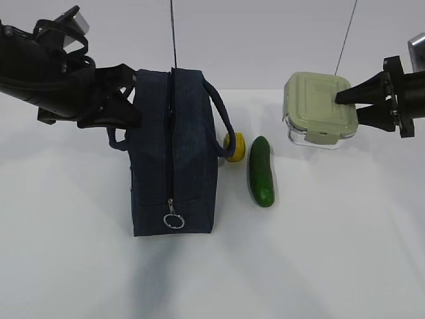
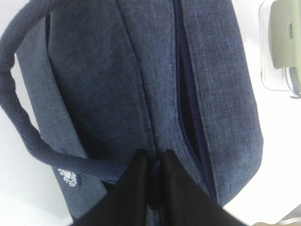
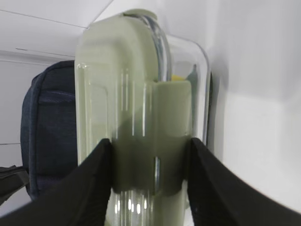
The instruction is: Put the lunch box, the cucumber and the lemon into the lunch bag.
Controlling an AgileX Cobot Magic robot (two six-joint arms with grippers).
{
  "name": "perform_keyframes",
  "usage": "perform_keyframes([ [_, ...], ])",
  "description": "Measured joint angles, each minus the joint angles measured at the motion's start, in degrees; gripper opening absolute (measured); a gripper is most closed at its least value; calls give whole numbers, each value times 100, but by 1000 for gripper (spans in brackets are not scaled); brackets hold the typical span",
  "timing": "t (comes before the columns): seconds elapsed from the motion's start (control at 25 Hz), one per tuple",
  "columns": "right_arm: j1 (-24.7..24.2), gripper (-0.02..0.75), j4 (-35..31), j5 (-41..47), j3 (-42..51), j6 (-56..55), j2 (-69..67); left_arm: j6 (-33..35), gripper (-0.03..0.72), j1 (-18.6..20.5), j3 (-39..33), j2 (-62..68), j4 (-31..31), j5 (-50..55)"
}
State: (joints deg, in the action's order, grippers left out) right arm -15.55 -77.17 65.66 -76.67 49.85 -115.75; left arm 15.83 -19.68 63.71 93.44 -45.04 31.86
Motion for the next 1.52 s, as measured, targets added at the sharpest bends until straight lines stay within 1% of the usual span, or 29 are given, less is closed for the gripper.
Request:
perform_keyframes([
  [0.32,0,342,-323,0,5,-44,254,27,19,0,0,0,0,0],
  [0.48,110,342,-478,0,14,-213,290,27,19,0,0,0,-11,0],
  [0.68,534,342,-660,-11,14,-260,358,27,19,0,0,0,-54,-12],
  [1.0,1052,342,-1493,-20,14,-260,360,31,19,0,0,0,-81,-12],
  [1.32,1542,342,-1759,-31,14,-260,360,40,18,0,0,13,-187,-22],
  [1.52,1788,342,-1766,-31,-334,-260,360,40,18,0,0,13,-201,-22],
])
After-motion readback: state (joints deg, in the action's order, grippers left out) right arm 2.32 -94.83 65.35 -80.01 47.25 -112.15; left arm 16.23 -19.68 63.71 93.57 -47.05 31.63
